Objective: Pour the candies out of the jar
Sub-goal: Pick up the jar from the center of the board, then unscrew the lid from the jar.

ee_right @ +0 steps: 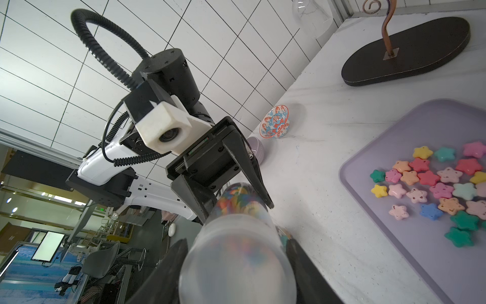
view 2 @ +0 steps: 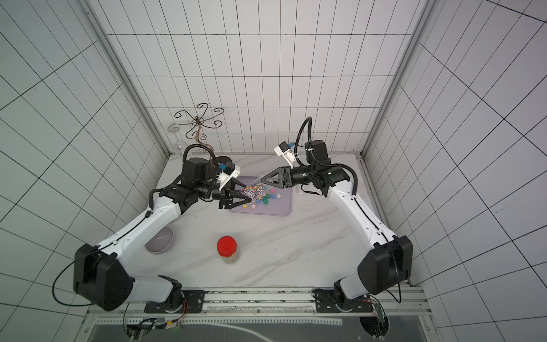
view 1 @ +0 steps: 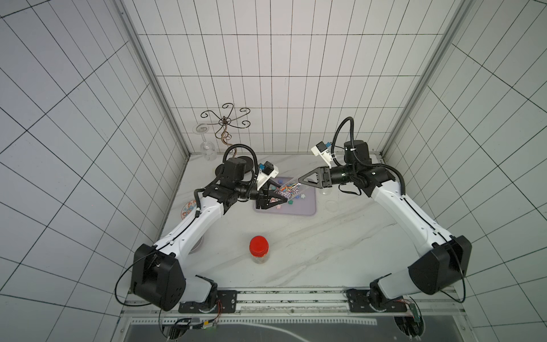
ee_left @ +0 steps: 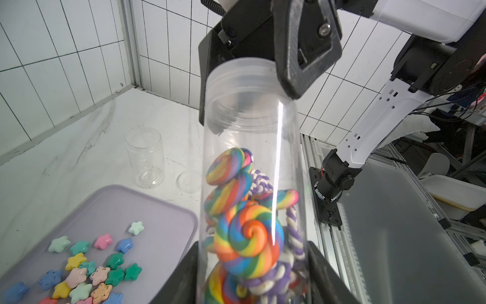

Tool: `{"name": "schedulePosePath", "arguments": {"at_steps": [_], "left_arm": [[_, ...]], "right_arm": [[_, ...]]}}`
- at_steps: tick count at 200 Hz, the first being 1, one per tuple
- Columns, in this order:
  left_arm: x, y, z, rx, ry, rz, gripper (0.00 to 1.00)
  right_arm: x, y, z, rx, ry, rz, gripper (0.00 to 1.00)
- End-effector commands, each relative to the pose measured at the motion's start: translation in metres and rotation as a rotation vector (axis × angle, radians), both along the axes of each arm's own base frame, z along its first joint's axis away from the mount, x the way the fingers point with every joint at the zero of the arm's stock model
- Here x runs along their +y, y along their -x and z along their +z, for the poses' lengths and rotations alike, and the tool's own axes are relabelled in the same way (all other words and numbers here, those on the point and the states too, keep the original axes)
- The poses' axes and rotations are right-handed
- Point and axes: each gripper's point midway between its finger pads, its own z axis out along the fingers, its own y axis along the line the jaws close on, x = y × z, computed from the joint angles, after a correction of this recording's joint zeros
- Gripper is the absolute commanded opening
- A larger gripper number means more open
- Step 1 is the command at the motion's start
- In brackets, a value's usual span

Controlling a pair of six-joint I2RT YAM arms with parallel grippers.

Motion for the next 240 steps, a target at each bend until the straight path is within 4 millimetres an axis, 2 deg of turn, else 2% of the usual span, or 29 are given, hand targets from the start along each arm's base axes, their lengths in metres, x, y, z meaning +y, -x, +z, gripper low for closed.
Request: {"name": "schedulePosePath", "arguments": {"at_steps": [1, 9, 25, 49, 86, 123, 158, 174, 199, 226, 240], "left_arm": [[0.001, 0.002, 0.003, -0.025, 0.009, -0.005, 0.29], [0.001, 0.002, 0.003, -0.024, 0.008, -0.003, 0.28], [0.002, 0.001, 0.003, -0.028, 0.004, 0.005, 0.28], [0.002, 0.001, 0.002, -0.034, -0.001, 0.015, 0.28], [0.004, -0.002, 0.001, -0.045, -0.016, 0.039, 0.28], [0.011, -0.012, -0.004, -0.092, -0.082, 0.127, 0.28], [0.012, -0.018, -0.009, -0.181, -0.205, 0.235, 0.28], [0.009, -0.014, -0.016, -0.241, -0.282, 0.267, 0.29], [0.008, -0.008, -0.023, -0.325, -0.357, 0.313, 0.29], [0.008, -0.003, -0.019, -0.424, -0.381, 0.358, 0.29], [0.010, -0.001, -0.018, -0.466, -0.400, 0.381, 0.29]], "right_arm": [[0.004, 0.008, -0.004, 0.011, -0.019, 0.038, 0.38], [0.004, 0.007, -0.005, 0.012, -0.019, 0.037, 0.40], [0.004, 0.007, -0.006, 0.012, -0.016, 0.033, 0.57], [0.003, 0.005, -0.006, 0.016, -0.013, 0.027, 0.71], [0.001, 0.000, -0.007, 0.017, -0.005, 0.000, 0.82], [-0.017, -0.010, -0.008, 0.037, 0.003, -0.061, 0.84], [-0.055, -0.024, -0.026, 0.147, 0.041, -0.168, 0.85], [-0.063, -0.017, -0.036, 0.203, 0.042, -0.151, 0.85], [-0.064, -0.002, -0.048, 0.263, 0.025, -0.121, 0.85], [-0.063, 0.011, -0.061, 0.323, 0.002, -0.087, 0.85], [-0.062, 0.016, -0.060, 0.337, -0.013, -0.067, 0.85]]}}
